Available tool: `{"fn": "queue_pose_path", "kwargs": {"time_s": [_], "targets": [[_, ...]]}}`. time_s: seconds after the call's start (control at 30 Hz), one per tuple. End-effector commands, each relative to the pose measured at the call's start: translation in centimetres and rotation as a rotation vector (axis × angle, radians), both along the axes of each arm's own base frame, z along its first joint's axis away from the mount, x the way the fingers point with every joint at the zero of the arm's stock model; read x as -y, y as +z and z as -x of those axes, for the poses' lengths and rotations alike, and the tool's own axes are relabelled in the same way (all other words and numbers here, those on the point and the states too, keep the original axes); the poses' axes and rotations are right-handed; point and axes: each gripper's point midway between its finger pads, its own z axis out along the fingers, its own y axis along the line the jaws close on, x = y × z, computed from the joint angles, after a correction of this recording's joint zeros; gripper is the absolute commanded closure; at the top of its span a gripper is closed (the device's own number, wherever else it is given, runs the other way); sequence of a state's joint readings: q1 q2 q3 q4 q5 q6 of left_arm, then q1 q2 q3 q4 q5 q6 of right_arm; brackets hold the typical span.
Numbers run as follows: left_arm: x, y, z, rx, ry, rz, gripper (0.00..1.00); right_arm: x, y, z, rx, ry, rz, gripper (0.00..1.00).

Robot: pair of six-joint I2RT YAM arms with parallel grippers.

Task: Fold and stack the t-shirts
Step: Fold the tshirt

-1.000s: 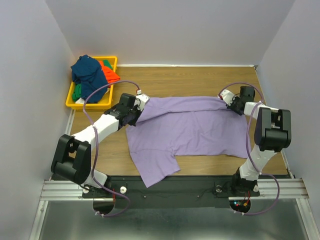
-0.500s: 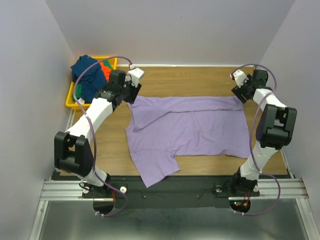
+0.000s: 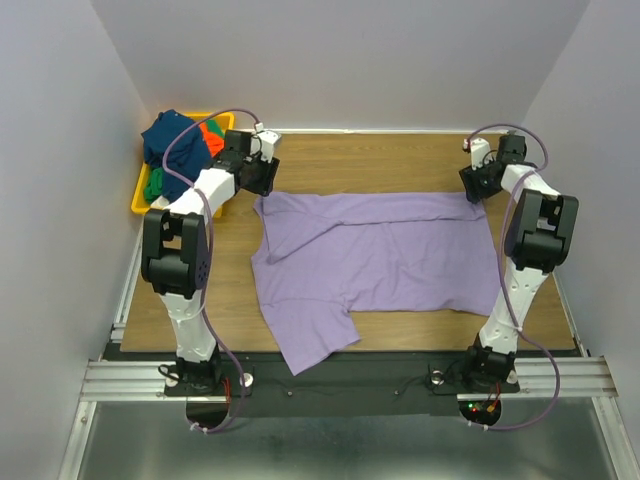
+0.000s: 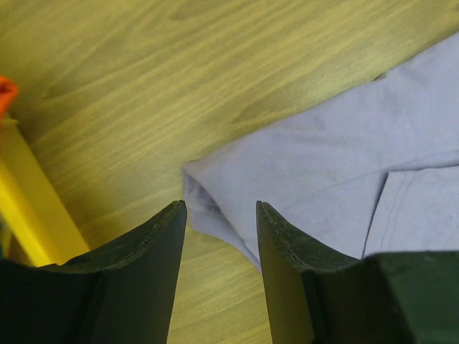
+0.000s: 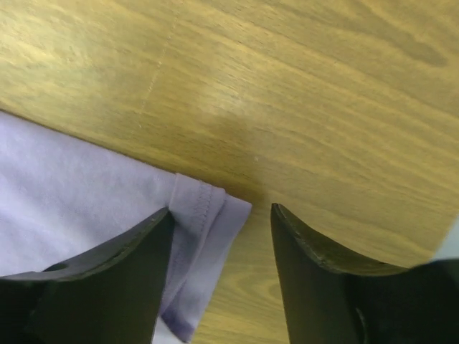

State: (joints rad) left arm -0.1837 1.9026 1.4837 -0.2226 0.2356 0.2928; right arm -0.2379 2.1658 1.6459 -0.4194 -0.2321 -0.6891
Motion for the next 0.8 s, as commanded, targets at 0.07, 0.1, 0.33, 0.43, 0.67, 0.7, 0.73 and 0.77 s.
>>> {"fn": "queue_pose_path", "kwargs": {"time_s": [0.07, 0.1, 0.33, 0.43, 0.67, 0.7, 0.73, 0.77], "targets": [[1.0, 2.0, -1.4, 0.054, -0.007, 0.039, 0.45, 0.4, -0.9, -0.3, -0.039, -0.081, -0.052, 0.40], [0.9, 1.6, -1.4, 0.051, -0.004, 0.035, 0.46, 0.4, -0.6, -0.4, -0.034, -0.084, -0.057, 0.40], [0.4, 0.1, -2.2, 0.038, 0.018, 0.002, 0.50, -0.3, 2.5, -1.9, 0.038, -0.121, -0.127, 0.47], [0.3, -0.6, -2.8, 0.032, 0.016, -0.022, 0.50, -0.2, 3.1, -2.4, 0.053, -0.132, -0.134, 0.48], [0.2, -1.6, -3.4, 0.017, 0.016, -0.036, 0.50, -0.2, 2.1, -2.7, 0.038, -0.153, -0.152, 0.51], [0.3, -1.7, -3.4, 0.013, 0.014, -0.034, 0.50, -0.3, 1.7, -2.7, 0.030, -0.158, -0.161, 0.52], [0.4, -1.9, -3.4, 0.012, 0.012, -0.034, 0.50, -0.3, 1.8, -2.7, 0.033, -0.156, -0.162, 0.52], [0.4, -2.0, -3.3, 0.007, 0.011, -0.034, 0.50, -0.4, 1.7, -2.9, 0.033, -0.160, -0.167, 0.52]]}}
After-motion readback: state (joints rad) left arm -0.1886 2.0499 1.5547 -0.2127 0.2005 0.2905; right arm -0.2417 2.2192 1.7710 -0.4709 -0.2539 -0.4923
